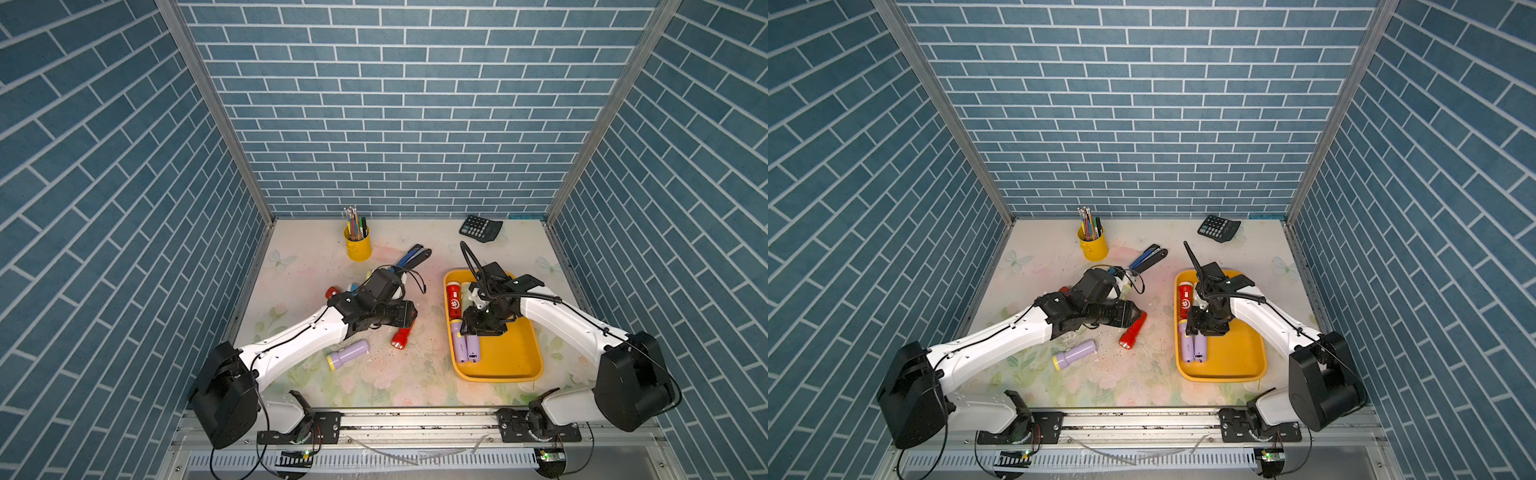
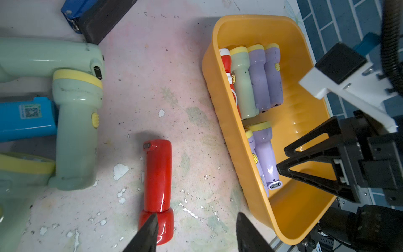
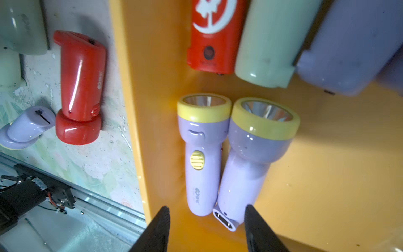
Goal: Put the flashlights into the storage boxes
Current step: Place the flashlight at the storage box, then pick up the flashlight from the center of the board.
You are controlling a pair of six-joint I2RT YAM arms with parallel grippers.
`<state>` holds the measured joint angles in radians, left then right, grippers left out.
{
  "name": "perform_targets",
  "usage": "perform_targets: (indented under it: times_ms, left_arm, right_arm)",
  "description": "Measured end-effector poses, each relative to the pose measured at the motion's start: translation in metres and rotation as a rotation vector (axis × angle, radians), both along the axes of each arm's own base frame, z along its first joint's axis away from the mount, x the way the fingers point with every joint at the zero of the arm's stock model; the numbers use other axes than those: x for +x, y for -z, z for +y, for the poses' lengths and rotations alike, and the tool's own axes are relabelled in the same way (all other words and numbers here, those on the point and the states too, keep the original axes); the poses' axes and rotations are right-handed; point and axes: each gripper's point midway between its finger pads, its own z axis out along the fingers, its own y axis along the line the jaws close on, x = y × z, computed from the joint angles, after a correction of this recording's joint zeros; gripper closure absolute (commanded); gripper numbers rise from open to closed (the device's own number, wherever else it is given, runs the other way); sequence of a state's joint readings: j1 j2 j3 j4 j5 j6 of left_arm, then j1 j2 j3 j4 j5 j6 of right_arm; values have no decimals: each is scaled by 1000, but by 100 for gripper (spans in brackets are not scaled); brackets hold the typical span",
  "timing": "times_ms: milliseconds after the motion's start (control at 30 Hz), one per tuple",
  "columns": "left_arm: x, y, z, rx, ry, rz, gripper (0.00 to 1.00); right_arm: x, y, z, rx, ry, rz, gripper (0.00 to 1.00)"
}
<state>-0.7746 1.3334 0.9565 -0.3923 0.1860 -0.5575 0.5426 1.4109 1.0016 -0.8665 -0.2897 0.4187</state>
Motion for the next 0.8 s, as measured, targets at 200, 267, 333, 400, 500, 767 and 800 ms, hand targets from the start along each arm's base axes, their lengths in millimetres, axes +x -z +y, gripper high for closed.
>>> perform_targets:
  times_ms: [200, 267, 333, 400, 500, 767, 800]
  left_arm:
    - [-11, -1, 38, -1, -74, 6, 40]
    - [-14, 3, 51, 1, -102, 12, 40]
    - [-19, 9, 64, 5, -126, 22, 39]
    - [-24, 16, 76, 11, -149, 31, 39]
    - [-29, 22, 91, 17, -179, 44, 38]
    - [-30, 30, 106, 23, -210, 43, 37]
    - [-29, 32, 108, 20, -216, 44, 37]
  right_arm:
    - [7, -20, 36, 23, -126, -145, 43]
    - [8, -24, 48, 30, -185, -197, 43]
    - [7, -26, 63, 39, -263, -248, 43]
    - [3, -25, 78, 45, -371, -291, 43]
    - [-1, -23, 96, 48, -530, -347, 43]
    - [11, -24, 129, 6, -1006, -475, 39]
    - [12, -23, 131, 0, -1084, -490, 39]
